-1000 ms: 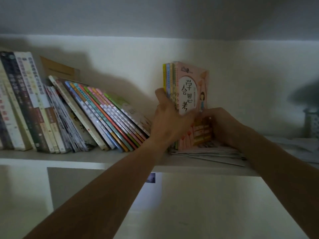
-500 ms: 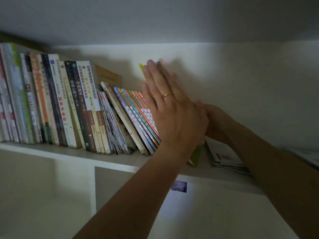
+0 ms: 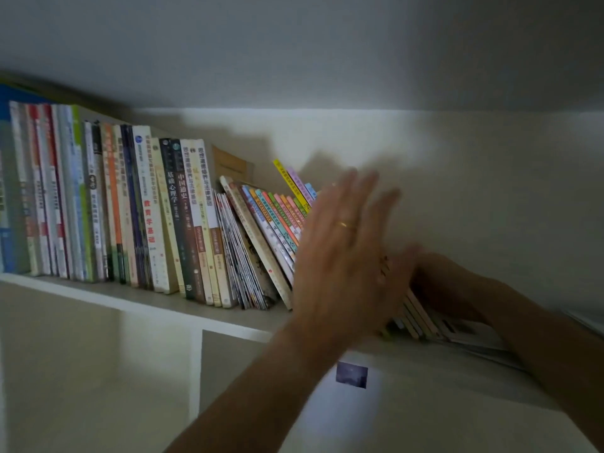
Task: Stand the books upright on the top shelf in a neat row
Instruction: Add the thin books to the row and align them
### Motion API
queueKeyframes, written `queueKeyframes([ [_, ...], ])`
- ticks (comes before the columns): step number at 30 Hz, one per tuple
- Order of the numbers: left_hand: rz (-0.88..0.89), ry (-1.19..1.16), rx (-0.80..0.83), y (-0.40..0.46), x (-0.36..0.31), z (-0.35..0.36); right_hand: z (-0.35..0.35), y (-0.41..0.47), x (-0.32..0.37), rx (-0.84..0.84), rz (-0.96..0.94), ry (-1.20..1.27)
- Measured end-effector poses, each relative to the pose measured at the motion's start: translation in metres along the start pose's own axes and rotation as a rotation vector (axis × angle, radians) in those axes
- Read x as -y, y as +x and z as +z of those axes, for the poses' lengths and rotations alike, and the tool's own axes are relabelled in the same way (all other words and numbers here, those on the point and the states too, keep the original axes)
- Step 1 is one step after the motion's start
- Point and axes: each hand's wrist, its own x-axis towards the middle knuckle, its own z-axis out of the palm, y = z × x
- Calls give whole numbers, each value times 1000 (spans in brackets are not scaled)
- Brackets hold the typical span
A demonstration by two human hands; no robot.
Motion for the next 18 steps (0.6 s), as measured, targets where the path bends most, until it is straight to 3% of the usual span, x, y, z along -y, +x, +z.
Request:
queueKeyframes([
  [2,-297,62,-202,30,26,-27,2,-6,4,-94,-5,-50],
  [3,-460,65,-164,48,41,-39,3,-9,6,-168,-19,-134],
  [5,-543,-25,42,63,62,-53,8,-21,8,-317,-20,-356],
  [7,-475,-17,156,59,67,-47,6,-31,4,-376,-42,-547],
  [11,-233,117,227,54,70,-45,-19,-60,5,-177,-50,-336],
  [14,-233,63,361,56,78,-51,-36,-75,3,-22,-99,-458],
  [18,-231,51,441,67,80,-59,-30,-78,3,-45,-137,-476],
])
